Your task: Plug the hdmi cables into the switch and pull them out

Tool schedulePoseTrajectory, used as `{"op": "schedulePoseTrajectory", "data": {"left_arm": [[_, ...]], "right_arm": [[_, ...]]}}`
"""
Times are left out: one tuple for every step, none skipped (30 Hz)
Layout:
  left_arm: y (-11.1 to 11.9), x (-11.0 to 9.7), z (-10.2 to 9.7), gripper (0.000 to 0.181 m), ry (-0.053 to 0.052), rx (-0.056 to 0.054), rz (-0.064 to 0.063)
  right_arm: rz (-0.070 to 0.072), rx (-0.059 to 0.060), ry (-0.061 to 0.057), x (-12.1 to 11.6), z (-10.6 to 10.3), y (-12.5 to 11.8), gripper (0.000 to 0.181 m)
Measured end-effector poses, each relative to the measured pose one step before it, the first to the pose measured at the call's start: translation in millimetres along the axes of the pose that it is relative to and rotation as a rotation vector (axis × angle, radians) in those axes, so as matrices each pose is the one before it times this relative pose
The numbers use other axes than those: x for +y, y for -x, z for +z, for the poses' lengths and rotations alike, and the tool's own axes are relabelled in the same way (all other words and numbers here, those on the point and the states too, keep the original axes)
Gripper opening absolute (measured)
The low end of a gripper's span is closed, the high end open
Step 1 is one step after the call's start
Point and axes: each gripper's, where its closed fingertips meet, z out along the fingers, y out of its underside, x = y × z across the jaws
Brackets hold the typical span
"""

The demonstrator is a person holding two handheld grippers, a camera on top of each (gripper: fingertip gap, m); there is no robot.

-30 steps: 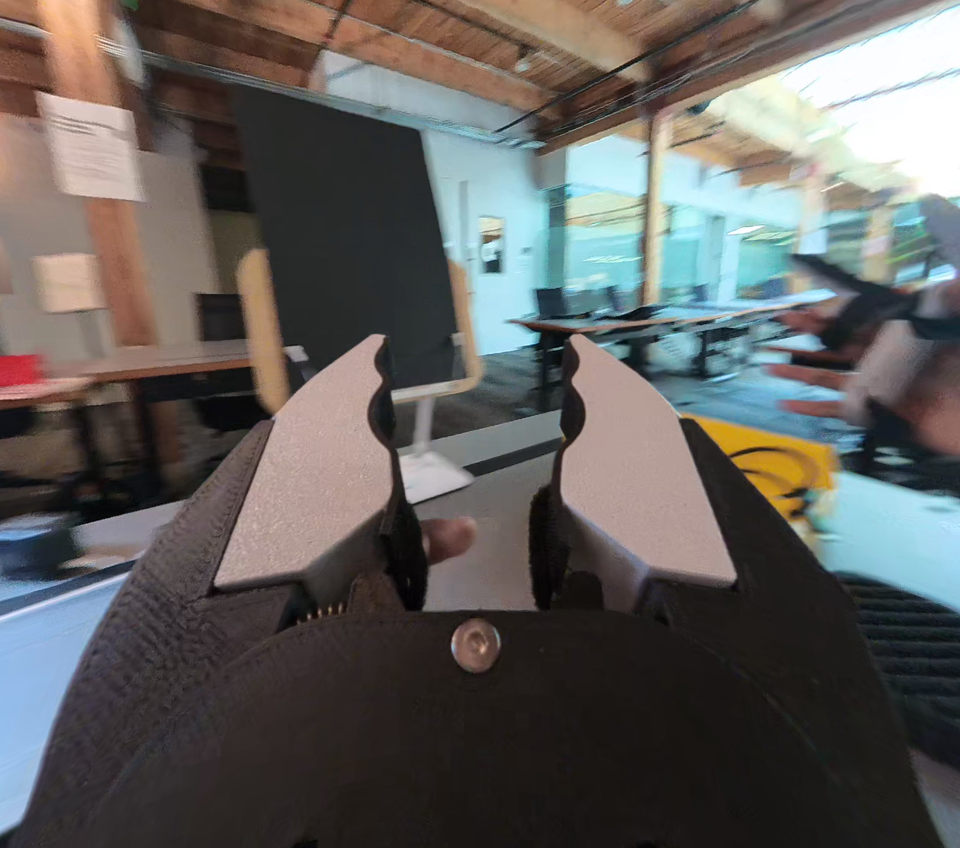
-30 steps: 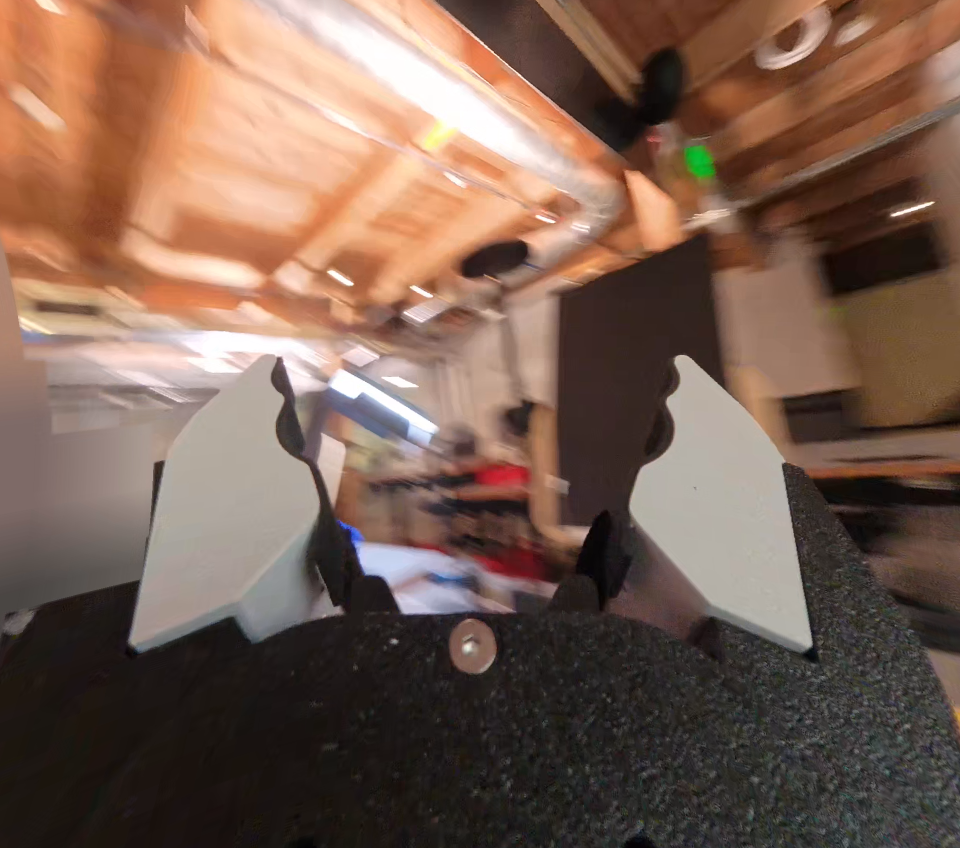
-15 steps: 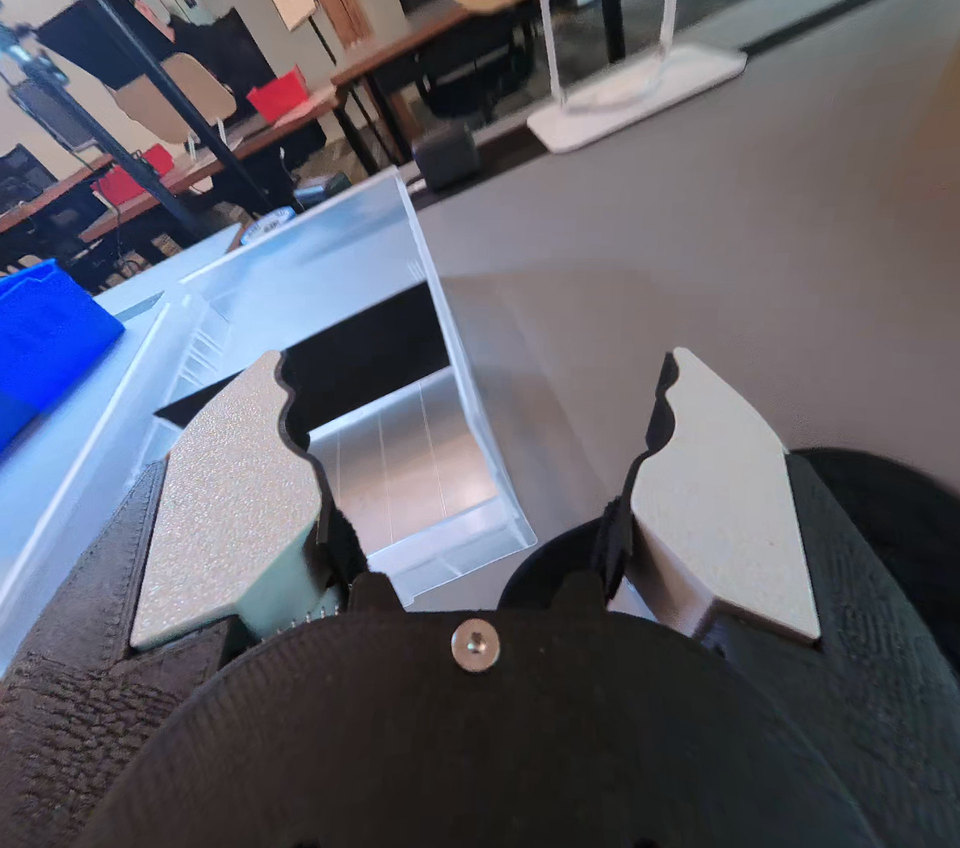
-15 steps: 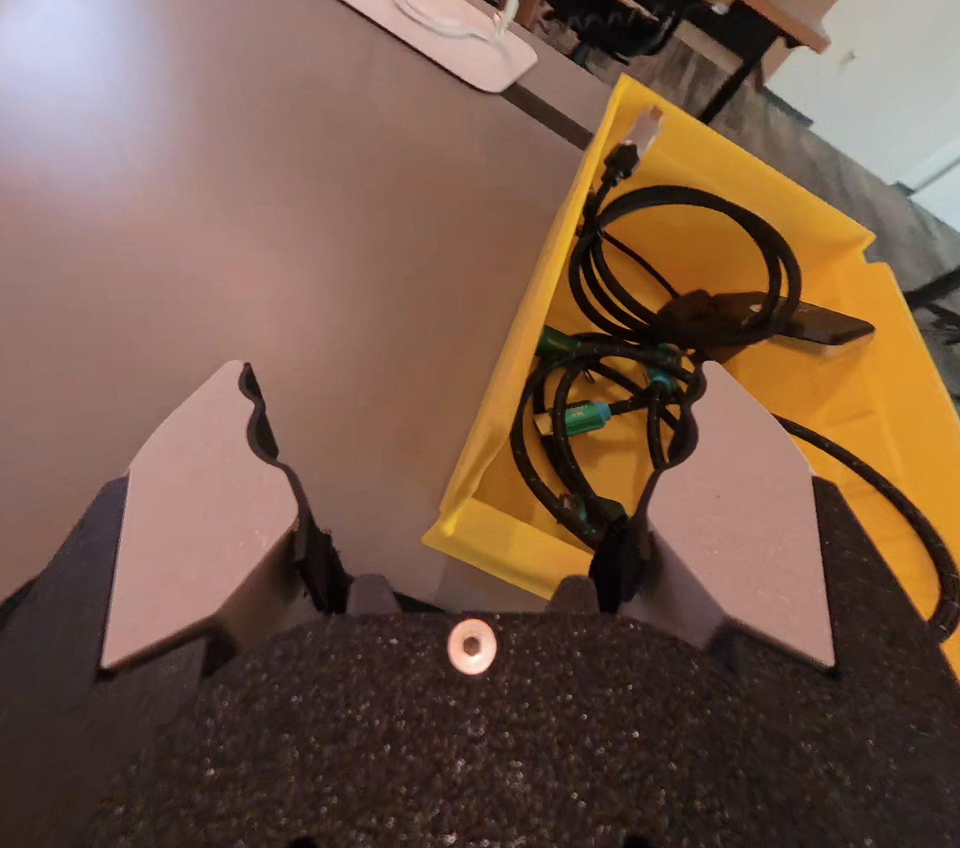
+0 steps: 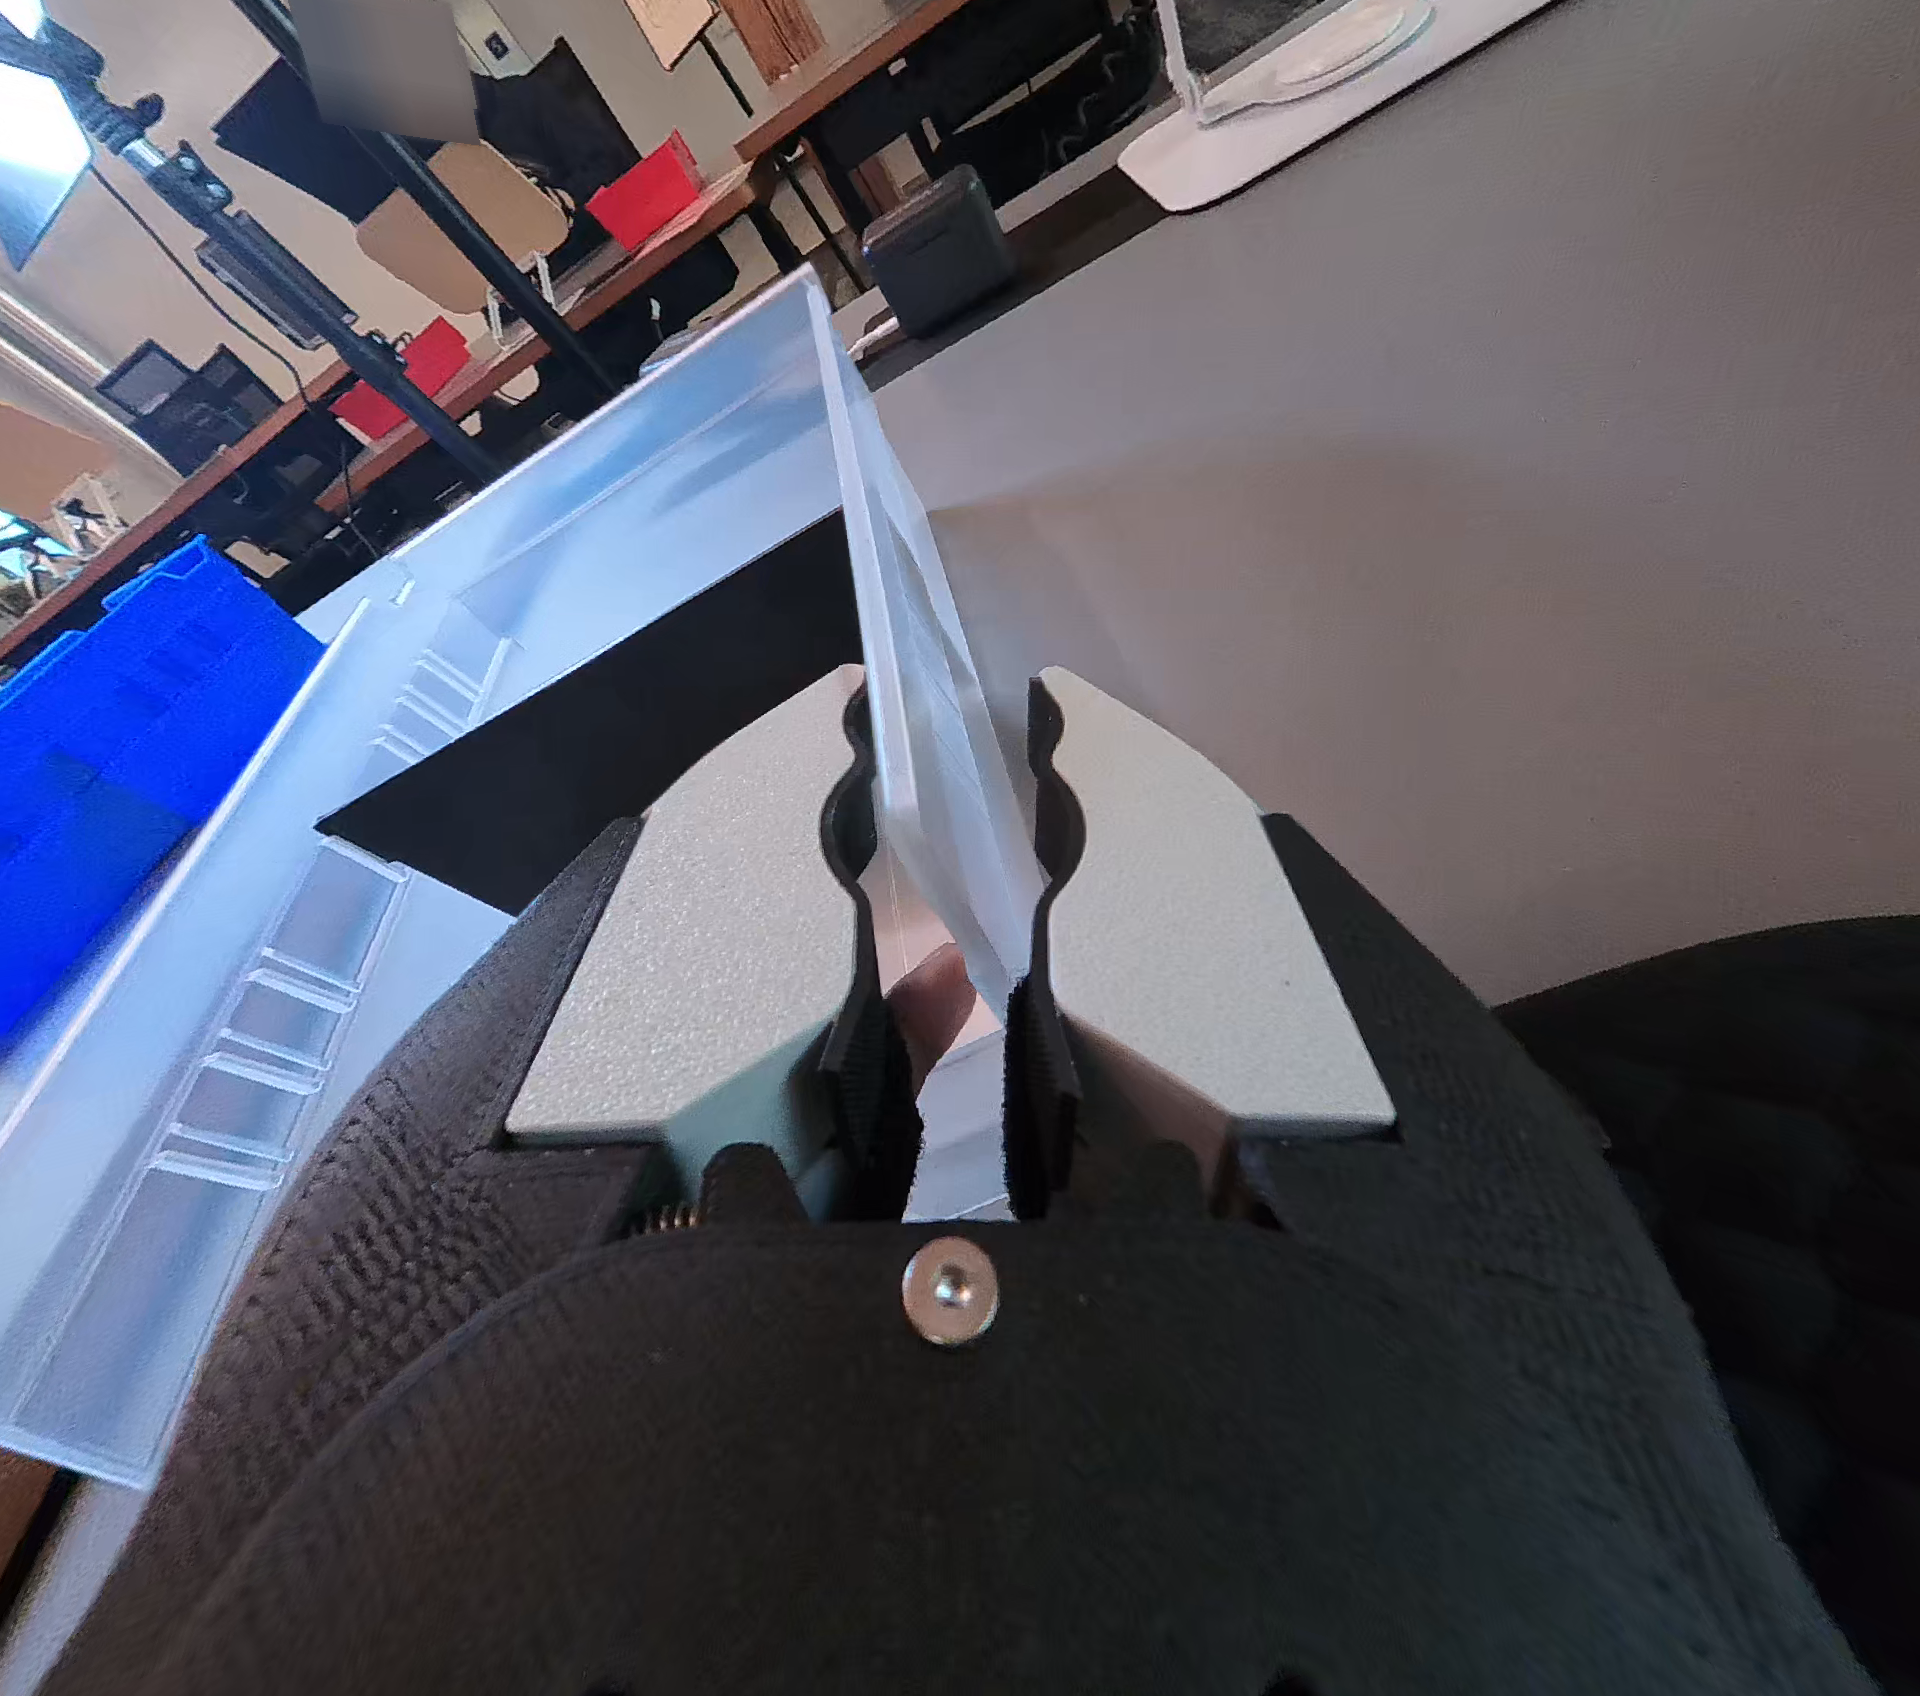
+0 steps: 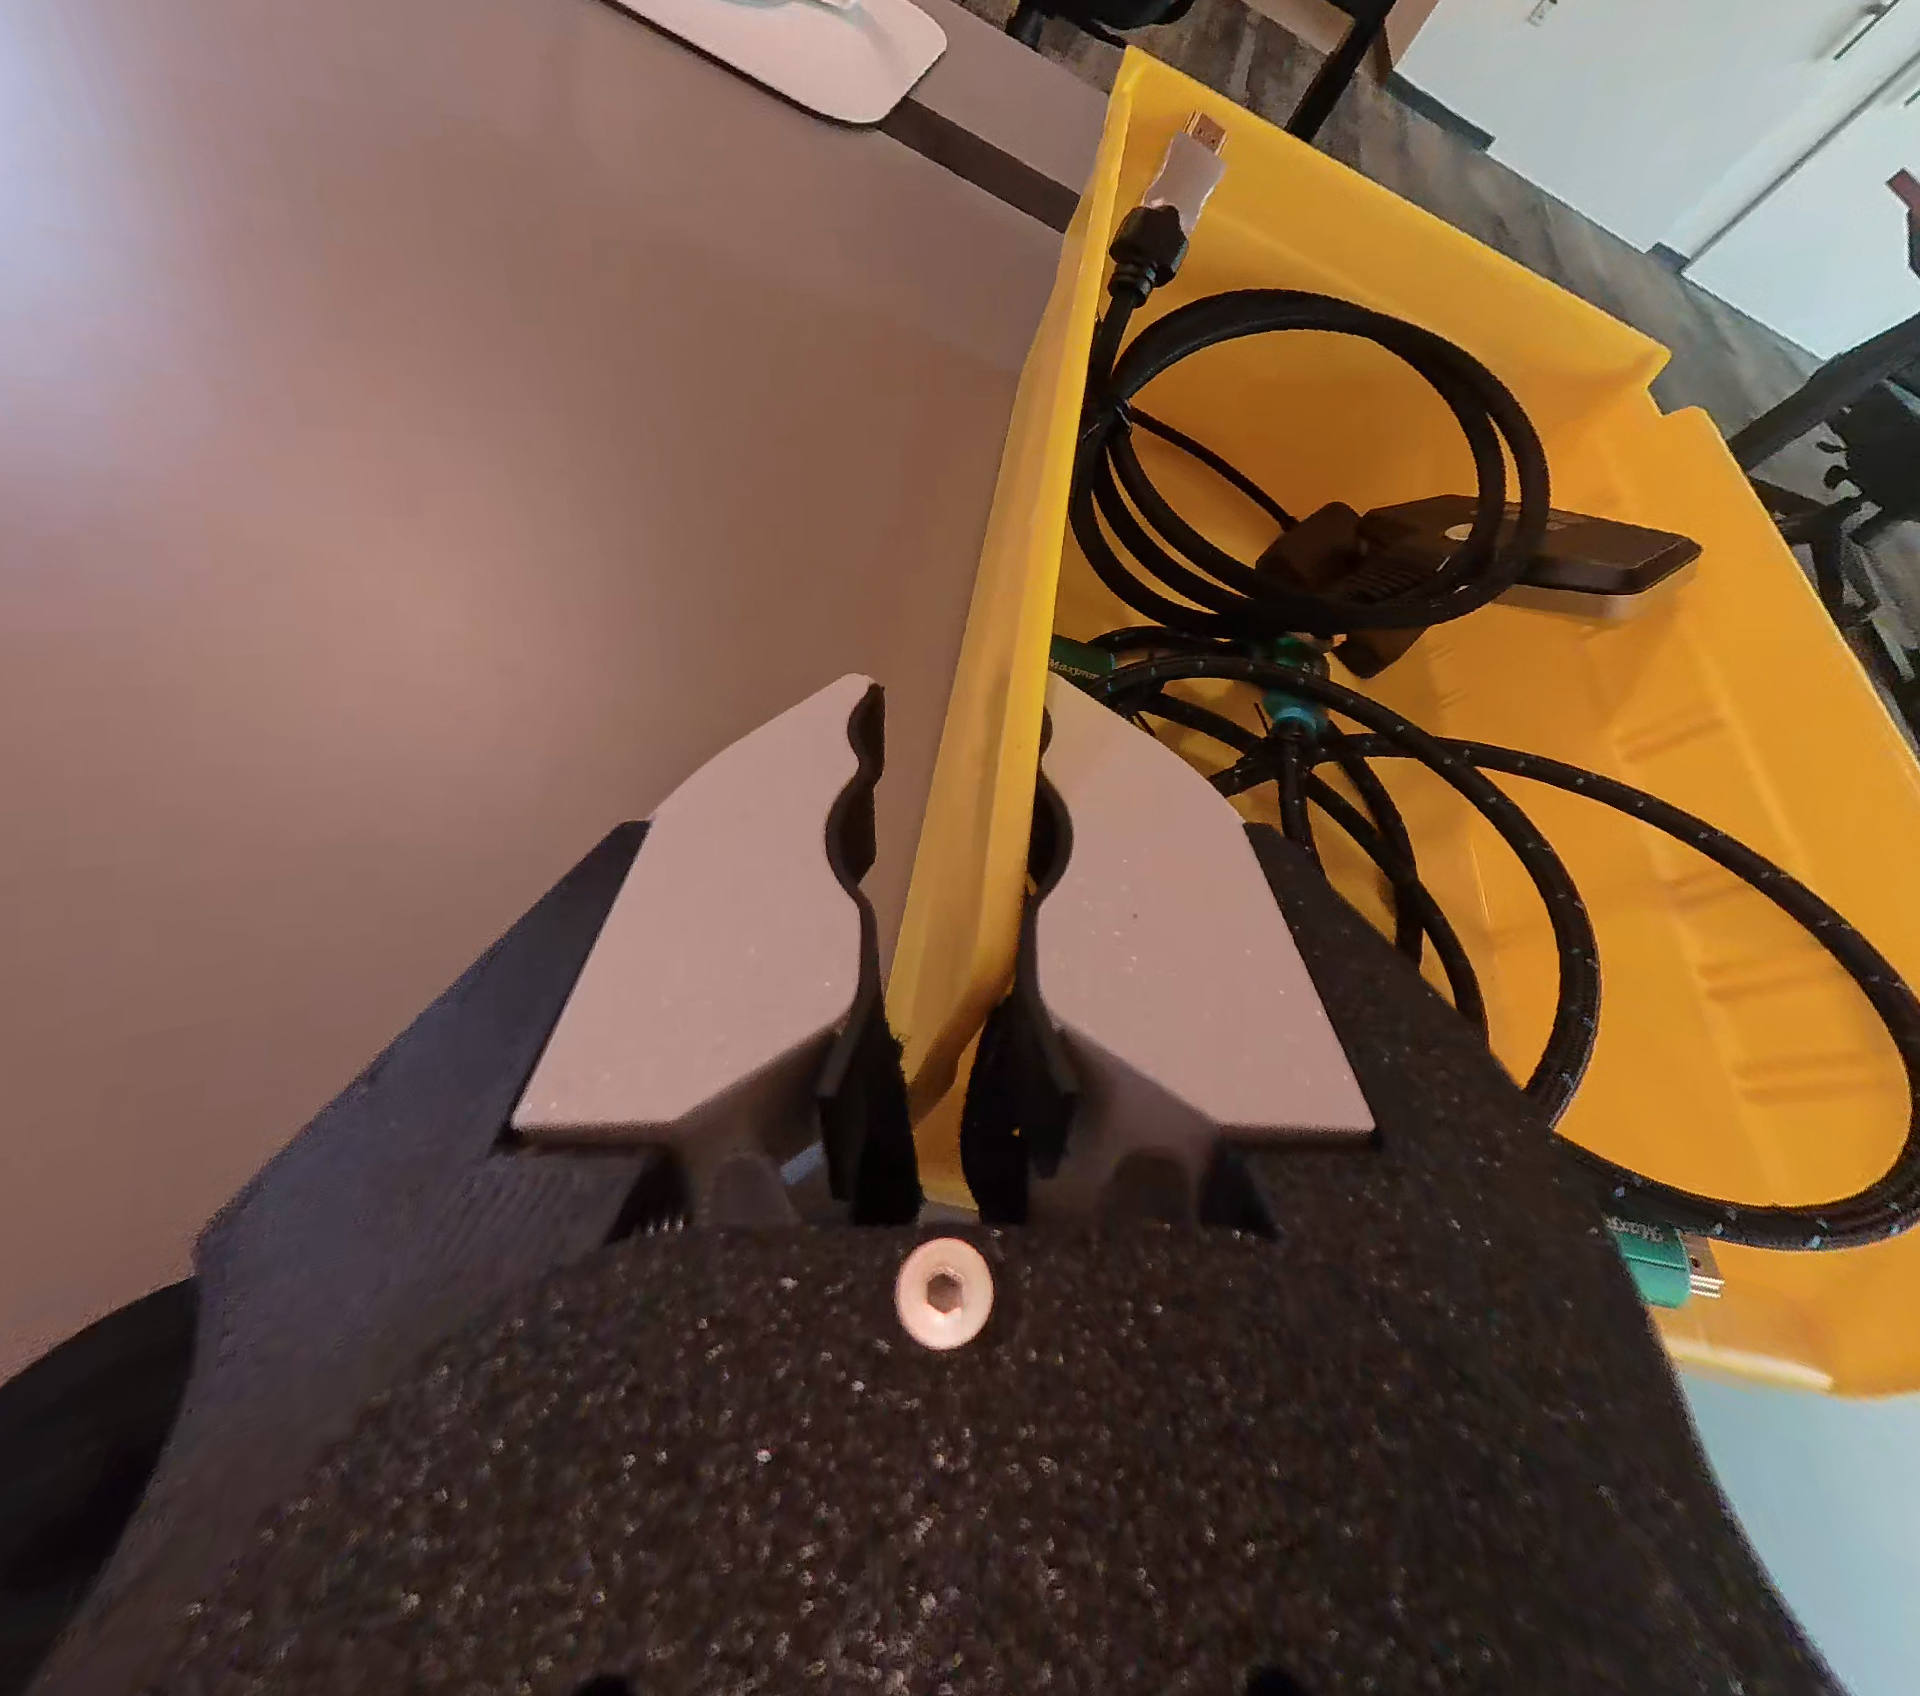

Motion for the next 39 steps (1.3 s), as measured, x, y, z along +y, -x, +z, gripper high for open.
{"op": "schedulePoseTrajectory", "data": {"left_arm": [[-2.02, -0.91, -0.74, 0.027, -0.0011, 0.0065, 0.0017], [-2.28, -0.89, -0.4, 0.028, 0.0007, 0.0037, 0.0072], [-2.68, -1.19, -0.17, 0.028, 0.0018, 0.0041, 0.0105], [-2.96, -1.63, 0.19, 0.029, 0.0005, 0.0062, 0.009], [-3.7, -2.19, 0.42, 0.028, -0.002, 0.0101, 0.0044], [-4.43, -2.49, 0.65, 0.029, -0.0026, 0.0141, -0.0005], [-4.69, -2.61, 0.82, 0.03, -0.0023, 0.0156, -0.0015], [-5.54, -3.16, 0.91, 0.031, -0.0044, 0.0193, -0.0024], [-5.89, -3.25, 0.91, 0.032, -0.0056, 0.0205, -0.0023], [-5.81, -3.21, 0.98, 0.034, -0.0046, 0.0177, 0.0014], [-5.63, -3.19, 1.34, 0.035, -0.0055, 0.0155, 0.0035], [-5.68, -3.42, 1.54, 0.036, -0.0081, 0.0158, 0.0035], [-5.5, -3.13, 1.68, 0.037, -0.0079, 0.0161, 0.0082], [-5.22, -3.04, 1.94, 0.038, -0.0074, 0.0151, 0.0128], [-5.14, -3.25, 2.18, 0.04, -0.0118, 0.016, 0.0121], [-4.96, -3.17, 2.27, 0.041, -0.014, 0.0168, 0.0127], [-4.33, -2.87, 1.86, 0.042, -0.012, 0.0166, 0.0132], [-4.11, -2.76, 1.5, 0.042, -0.0139, 0.0199, 0.0112], [-4.12, -2.82, 1.05, 0.043, -0.0177, 0.0249, 0.0095], [-3.91, -2.48, 0.64, 0.043, -0.02, 0.0274, 0.0091], [-3.43, -2.09, 0.09, 0.043, -0.0193, 0.0262, 0.0103], [-2.54, -1.46, -0.22, 0.043, -0.0163, 0.021, 0.011], [-1.77, -0.94, -0.31, 0.043, -0.0149, 0.0143, 0.0128], [-1.03, -0.77, -0.33, 0.043, -0.0149, 0.0082, 0.0161], [-0.5, -0.59, -0.34, 0.043, -0.0135, 0.0036, 0.0141], [-0.27, -0.42, -0.37, 0.043, -0.01, 0.0006, 0.0082], [0.15, -0.34, -0.39, 0.043, -0.0065, -0.0029, 0.0062], [1.05, 0.2, -0.06, 0.043, -0.0024, -0.0118, 0.0066], [2.26, 0.94, 0.33, 0.043, 0.003, -0.0207, 0.0049], [2.19, 0.9, 0.37, 0.043, 0.0044, -0.0184, 0.0046], [1.6, 0.6, 0.3, 0.043, 0.0026, -0.0151, 0.007], [1.43, 0.13, -0.03, 0.044, -0.0012, -0.0151, 0.0111], [1.39, -1.66, -0.76, 0.044, -0.0134, -0.0169, 0.0168], [3.09, -4.55, -2.08, 0.044, -0.0352, -0.0289, 0.0173], [4.67, -8.18, -3.5, 0.048, -0.0609, -0.0357, 0.0056], [4.54, -10.48, -4.34, 0.051, -0.0699, -0.0228, -0.0231], [5.43, -10.2, -4.11, 0.051, -0.0587, -0.017, -0.0635], [7.89, -9.73, -3.9, 0.052, -0.05, -0.0299, -0.0926], [9.45, -10.01, -3.81, 0.052, -0.0476, -0.0412, -0.1056]], "right_arm": [[0.0005, -0.005, -0.0011, -1.17, 0.1, 2.63, 0.025], [0.0011, -0.0059, -0.0002, -1.72, 0.63, 3.46, 0.025], [-0.0012, -0.004, 0.0013, -1.98, 0.74, 4.29, 0.026], [-0.0061, -0.0029, 0.0021, -2.21, 0.81, 4.77, 0.026], [-0.0096, -0.0032, 0.0016, -2.44, 0.92, 5.42, 0.027], [-0.0083, -0.0045, -0.0001, -2.79, 0.94, 5.68, 0.028], [-0.0034, -0.0069, -0.0027, -3.05, 0.97, 5.95, 0.028], [-0.0022, -0.0107, -0.0042, -3.18, 0.92, 6.28, 0.028], [-0.0045, -0.0151, -0.0061, -3.24, 0.98, 6.64, 0.028], [-0.0054, -0.0179, -0.0076, -3.26, 1.1, 6.83, 0.029], [-0.0063, -0.0221, -0.0122, -3.59, 1.35, 7.38, 0.03], [0.0001, -0.0226, -0.0138, -3.89, 1.44, 7.31, 0.031], [0.0039, -0.023, -0.0125, -3.61, 1.39, 7.13, 0.031], [-0.0005, -0.0266, -0.0145, -3.75, 1.51, 7.82, 0.031], [-0.0049, -0.0281, -0.0169, -3.87, 1.68, 8.36, 0.032], [-0.0089, -0.0276, -0.0181, -3.73, 1.92, 8.47, 0.034], [-0.0124, -0.0266, -0.0162, -3.73, 1.83, 8.59, 0.035], [-0.0166, -0.0286, -0.0158, -3.62, 1.84, 8.65, 0.035], [-0.0206, -0.0289, -0.0148, -3.57, 1.62, 8.48, 0.037], [-0.0234, -0.0276, -0.0135, -3.24, 1.6, 8.11, 0.038], [-0.0267, -0.0283, -0.0161, -3.18, 1.52, 7.93, 0.039], [-0.0307, -0.0293, -0.0193, -3.18, 1.69, 7.68, 0.041], [-0.0324, -0.0271, -0.0177, -3.0, 1.53, 7.13, 0.042], [-0.0349, -0.0278, -0.0166, -2.77, 1.53, 7.01, 0.044], [-0.0355, -0.0321, -0.0162, -2.86, 1.3, 7.22, 0.047], [-0.0282, -0.0355, -0.0177, -3.15, 0.94, 7.23, 0.049], [-0.019, -0.0369, -0.0189, -3.26, 0.57, 6.98, 0.051], [-0.0131, -0.0395, -0.0187, -3.1, 0.17, 6.76, 0.053], [-0.0065, -0.0355, -0.0157, -2.51, -0.13, 5.66, 0.055], [-0.0033, -0.0332, -0.0156, -2.33, 0.06, 5.07, 0.057], [-0.0087, -0.0273, -0.0112, -1.73, 0.15, 4.34, 0.06], [-0.0155, -0.0199, -0.0064, -1.01, 0.14, 3.44, 0.063], [-0.015, -0.0218, -0.0063, -1.11, 0.03, 3.77, 0.069], [-0.009, -0.0168, -0.0239, -4.37, -0.59, 3.17, 0.078], [-0.0056, -0.0066, -0.0619, -10.69, -2.03, 1.87, 0.088], [-0.0016, 0.0138, -0.0876, -14.87, -4.34, -1.59, 0.092], [0.0057, 0.03, -0.1095, -17.72, -6.43, -4.41, 0.092], [0.0142, 0.0479, -0.1223, -18.63, -7.87, -7.86, 0.093], [0.0177, 0.0623, -0.1259, -18.66, -8.38, -11.21, 0.095]]}}
